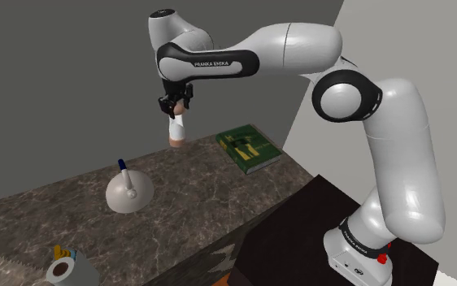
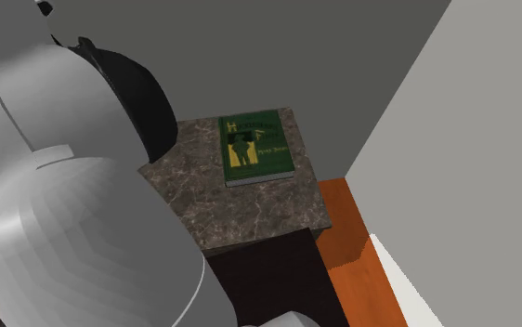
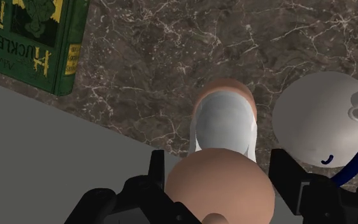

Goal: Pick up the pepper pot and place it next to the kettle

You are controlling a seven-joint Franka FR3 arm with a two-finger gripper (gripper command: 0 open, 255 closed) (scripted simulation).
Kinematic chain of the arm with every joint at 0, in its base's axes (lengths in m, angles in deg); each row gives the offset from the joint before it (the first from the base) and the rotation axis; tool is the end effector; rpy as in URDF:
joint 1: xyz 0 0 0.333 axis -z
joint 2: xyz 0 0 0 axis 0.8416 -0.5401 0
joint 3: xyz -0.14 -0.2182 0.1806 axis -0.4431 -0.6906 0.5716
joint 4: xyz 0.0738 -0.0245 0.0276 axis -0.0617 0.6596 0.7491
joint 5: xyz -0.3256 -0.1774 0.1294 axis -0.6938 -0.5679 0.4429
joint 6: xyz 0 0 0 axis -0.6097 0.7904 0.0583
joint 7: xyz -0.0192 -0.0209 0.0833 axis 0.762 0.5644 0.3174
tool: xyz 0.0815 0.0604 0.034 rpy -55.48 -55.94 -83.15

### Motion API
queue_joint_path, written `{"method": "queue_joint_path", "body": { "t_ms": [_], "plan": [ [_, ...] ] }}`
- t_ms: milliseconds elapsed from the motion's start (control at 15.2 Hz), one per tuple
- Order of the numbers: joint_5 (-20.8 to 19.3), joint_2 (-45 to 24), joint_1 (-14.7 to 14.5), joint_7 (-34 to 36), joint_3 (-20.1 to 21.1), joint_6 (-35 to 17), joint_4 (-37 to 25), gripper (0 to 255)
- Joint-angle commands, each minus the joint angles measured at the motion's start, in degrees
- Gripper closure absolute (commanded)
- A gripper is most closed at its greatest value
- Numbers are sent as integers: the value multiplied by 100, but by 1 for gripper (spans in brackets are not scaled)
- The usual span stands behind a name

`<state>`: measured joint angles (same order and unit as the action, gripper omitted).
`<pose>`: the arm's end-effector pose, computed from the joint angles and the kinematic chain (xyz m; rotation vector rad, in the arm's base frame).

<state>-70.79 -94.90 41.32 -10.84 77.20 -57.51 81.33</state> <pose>0.6915 0.2780 0.4130 2.9493 0.3591 0.0842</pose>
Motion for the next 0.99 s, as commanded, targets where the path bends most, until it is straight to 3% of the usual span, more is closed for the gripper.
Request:
{"method": "queue_joint_path", "body": {
  "t_ms": [0,924],
  "plan": [
    [-12,-37,3,28,-5,-119,81,255],
    [-113,-274,44,231,-51,-1010,760,255]
  ]
}}
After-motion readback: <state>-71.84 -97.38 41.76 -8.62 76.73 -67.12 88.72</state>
